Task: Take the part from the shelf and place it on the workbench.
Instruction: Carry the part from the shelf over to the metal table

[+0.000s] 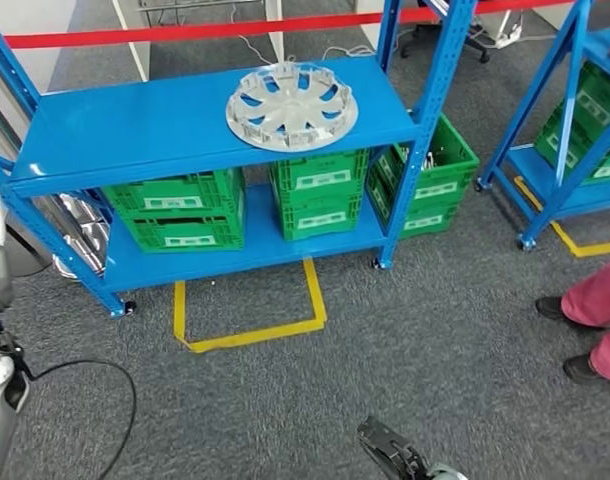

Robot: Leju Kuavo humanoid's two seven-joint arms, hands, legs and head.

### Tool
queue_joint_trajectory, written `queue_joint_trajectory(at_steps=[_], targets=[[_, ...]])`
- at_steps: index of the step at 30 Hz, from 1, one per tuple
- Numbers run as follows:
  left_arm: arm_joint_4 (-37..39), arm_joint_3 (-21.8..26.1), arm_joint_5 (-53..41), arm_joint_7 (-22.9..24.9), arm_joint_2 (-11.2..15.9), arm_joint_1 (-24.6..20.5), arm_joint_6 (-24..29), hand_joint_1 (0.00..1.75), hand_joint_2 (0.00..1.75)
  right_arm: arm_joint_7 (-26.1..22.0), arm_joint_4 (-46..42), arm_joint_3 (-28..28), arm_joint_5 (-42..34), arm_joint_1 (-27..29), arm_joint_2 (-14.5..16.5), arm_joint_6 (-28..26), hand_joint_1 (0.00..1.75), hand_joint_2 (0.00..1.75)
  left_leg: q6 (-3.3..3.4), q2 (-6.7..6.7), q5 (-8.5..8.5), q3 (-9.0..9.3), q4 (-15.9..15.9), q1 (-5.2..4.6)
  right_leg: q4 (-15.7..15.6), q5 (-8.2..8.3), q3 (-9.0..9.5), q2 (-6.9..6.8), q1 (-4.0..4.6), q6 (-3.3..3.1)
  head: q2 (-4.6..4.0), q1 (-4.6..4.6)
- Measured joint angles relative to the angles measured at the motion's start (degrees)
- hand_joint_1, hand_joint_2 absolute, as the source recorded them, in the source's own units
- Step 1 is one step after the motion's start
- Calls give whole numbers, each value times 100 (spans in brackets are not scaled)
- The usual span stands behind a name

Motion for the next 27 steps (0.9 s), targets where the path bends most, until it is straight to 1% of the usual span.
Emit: queue_joint_trajectory(at_steps=[1,2,3,4,5,6,7,8,9,10,11,12,13,14,15,16,17,18,19,20,21,22,23,24,25,26,27], targets=[[-82,31,2,-6,18,20,0,175,175,1,6,2,9,-2,9,2,0,0,-31,0,-239,-64,404,21,13,68,-94,-6,-2,5,0,-9],[-153,58,3,-10,31,42,0,175,175,0,13,4,14,-2,18,3,0,0,-59,0,-330,-87,742,42,30,136,-193,-12,-5,13,0,-9],[-212,80,3,-10,43,61,0,175,175,0,19,5,16,-3,29,3,0,0,-85,0,-262,-49,938,61,54,206,-300,-18,-11,24,0,-9],[-264,100,3,-10,53,74,0,175,175,0,24,6,18,-5,41,3,0,0,-108,0,-88,62,959,81,89,273,-414,-24,-20,39,0,-10],[-314,117,3,-10,60,80,0,175,175,0,27,6,18,-8,50,3,0,0,-131,0,98,265,787,102,135,335,-532,-28,-32,61,0,-10],[-367,131,3,-11,67,82,0,175,175,0,29,7,19,-12,57,4,0,0,-150,0,163,563,433,122,185,389,-640,-30,-39,92,0,-11],[-425,142,4,-17,73,84,-2,175,175,0,31,8,22,-17,60,4,0,0,-148,-5,99,902,-38,127,237,437,-727,-28,-40,126,0,-9],[-482,154,9,-30,78,91,-6,175,175,0,33,9,31,-23,61,6,0,0,-119,-6,-15,1158,-430,122,266,494,-788,-26,-38,163,0,-6],[-545,170,21,-52,84,103,-13,175,175,-1,37,9,43,-28,61,10,0,0,-77,-8,-126,1313,-707,108,270,563,-827,-22,-37,197,0,-7],[-609,189,39,-77,88,127,-21,175,175,-2,42,9,61,-31,61,14,0,0,-17,-8,-153,1345,-833,89,252,641,-849,-16,-39,232,0,-4],[-673,210,62,-97,91,159,-32,175,175,-3,50,9,82,-30,62,22,0,0,46,3,-99,1283,-832,92,220,709,-875,-5,-50,268,0,-8],[-746,232,85,-110,94,195,-46,175,175,-4,60,10,102,-23,65,30,0,0,99,16,-30,1227,-840,95,228,673,-909,6,-60,302,0,-9],[-821,254,105,-114,95,234,-58,175,175,-3,69,14,121,-14,68,39,0,0,154,29,46,1158,-848,101,317,516,-968,19,-67,331,0,-3],[-905,278,121,-115,95,269,-71,175,175,-2,77,19,136,-6,71,48,0,0,196,41,129,1072,-857,107,538,229,-1048,27,-73,355,0,1],[-988,303,133,-115,96,298,-81,175,175,-1,82,24,146,-4,73,52,0,0,222,46,211,974,-852,98,878,-129,-1130,28,-73,373,0,9],[-1061,328,141,-115,99,324,-89,175,175,0,85,28,154,-8,74,56,0,0,235,45,296,865,-848,91,1296,-428,-1207,30,-73,385,0,16],[-1123,351,147,-115,103,352,-95,175,175,0,88,31,162,-17,75,56,0,0,239,45,384,753,-844,81,1699,-599,-1241,30,-72,393,0,18],[-1176,372,150,-115,108,382,-98,175,175,0,91,33,171,-26,78,57,0,0,239,46,469,643,-840,70,1975,-596,-1213,30,-71,390,0,19],[-1227,393,153,-115,115,417,-102,175,175,1,95,34,181,-32,80,58,0,0,235,46,552,540,-835,58,2080,-468,-1106,31,-69,377,0,20],[-1280,414,155,-120,122,455,-104,175,175,2,98,36,191,-38,82,59,0,0,228,45,631,446,-832,48,1978,-292,-905,33,-64,352,0,20],[-1340,439,155,-125,130,489,-105,175,175,4,101,35,203,-49,84,60,0,0,218,45,706,368,-827,41,1677,-179,-603,40,-53,311,1,21],[-1399,464,154,-133,139,517,-108,175,175,5,103,30,218,-64,84,61,0,0,200,43,773,310,-821,32,1195,-204,-187,48,-30,264,1,21],[-1460,490,151,-144,147,539,-109,175,175,6,104,23,232,-84,85,62,0,0,177,46,839,265,-816,26,676,-323,195,54,-11,231,1,20],[-1515,514,145,-156,157,553,-111,175,175,7,105,16,245,-103,87,65,0,0,149,50,910,240,-826,31,281,-452,467,60,14,207,2,15],[-1560,533,139,-167,165,566,-114,175,175,9,107,10,254,-115,89,69,0,0,114,53,984,226,-846,37,24,-540,618,60,33,195,1,18],[-1593,548,134,-175,173,581,-116,175,175,12,109,8,257,-119,95,74,0,0,79,51,1056,211,-873,42,-57,-526,598,56,32,182,1,21],[-1613,560,131,-183,182,601,-117,175,175,15,112,8,258,-120,106,81,0,0,45,42,1058,185,-885,50,-46,-454,538,44,29,147,1,21]])
